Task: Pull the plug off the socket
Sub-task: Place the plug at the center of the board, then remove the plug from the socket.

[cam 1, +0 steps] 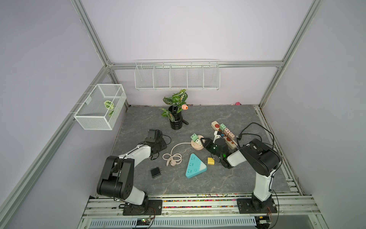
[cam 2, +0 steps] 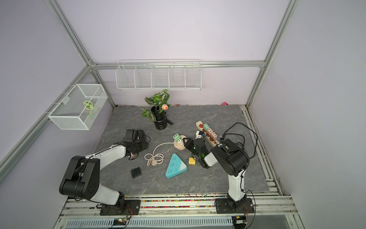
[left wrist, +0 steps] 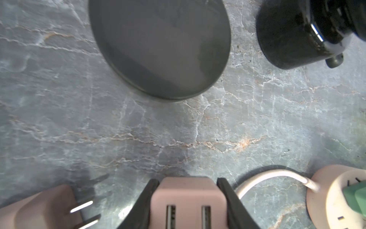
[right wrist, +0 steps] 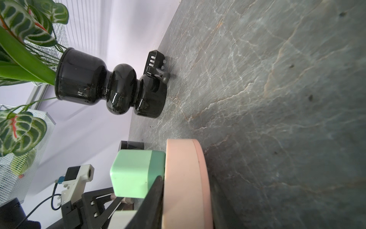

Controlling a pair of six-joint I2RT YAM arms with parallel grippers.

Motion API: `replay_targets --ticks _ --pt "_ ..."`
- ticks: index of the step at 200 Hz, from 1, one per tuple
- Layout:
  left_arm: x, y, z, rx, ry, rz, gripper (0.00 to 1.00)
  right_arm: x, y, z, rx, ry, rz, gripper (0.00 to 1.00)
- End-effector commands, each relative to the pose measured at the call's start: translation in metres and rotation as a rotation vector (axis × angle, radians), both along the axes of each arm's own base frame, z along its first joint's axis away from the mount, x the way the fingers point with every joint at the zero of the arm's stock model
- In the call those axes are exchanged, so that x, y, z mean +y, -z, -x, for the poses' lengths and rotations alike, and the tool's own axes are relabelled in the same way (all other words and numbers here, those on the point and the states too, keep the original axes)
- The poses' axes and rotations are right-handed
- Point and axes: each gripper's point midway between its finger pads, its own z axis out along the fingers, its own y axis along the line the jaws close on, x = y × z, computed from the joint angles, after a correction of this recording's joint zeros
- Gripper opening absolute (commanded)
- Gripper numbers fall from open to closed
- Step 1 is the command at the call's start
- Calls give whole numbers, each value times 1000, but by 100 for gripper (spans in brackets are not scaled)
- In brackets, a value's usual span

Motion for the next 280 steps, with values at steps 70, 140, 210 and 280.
replay_targets --ticks 70,140,210,280 --pt "-12 -5 -10 -8 35 30 52 -19 64 28 157 -26 235 0" --pt "-10 -21 -8 -44 29 16 59 -18 63 28 152 -33 236 0" --pt "-63 -75 -10 -304 315 -79 51 -7 55 33 122 -111 212 0" --pt "-148 -100 1 -522 735 59 29 1 53 32 120 -150 196 0"
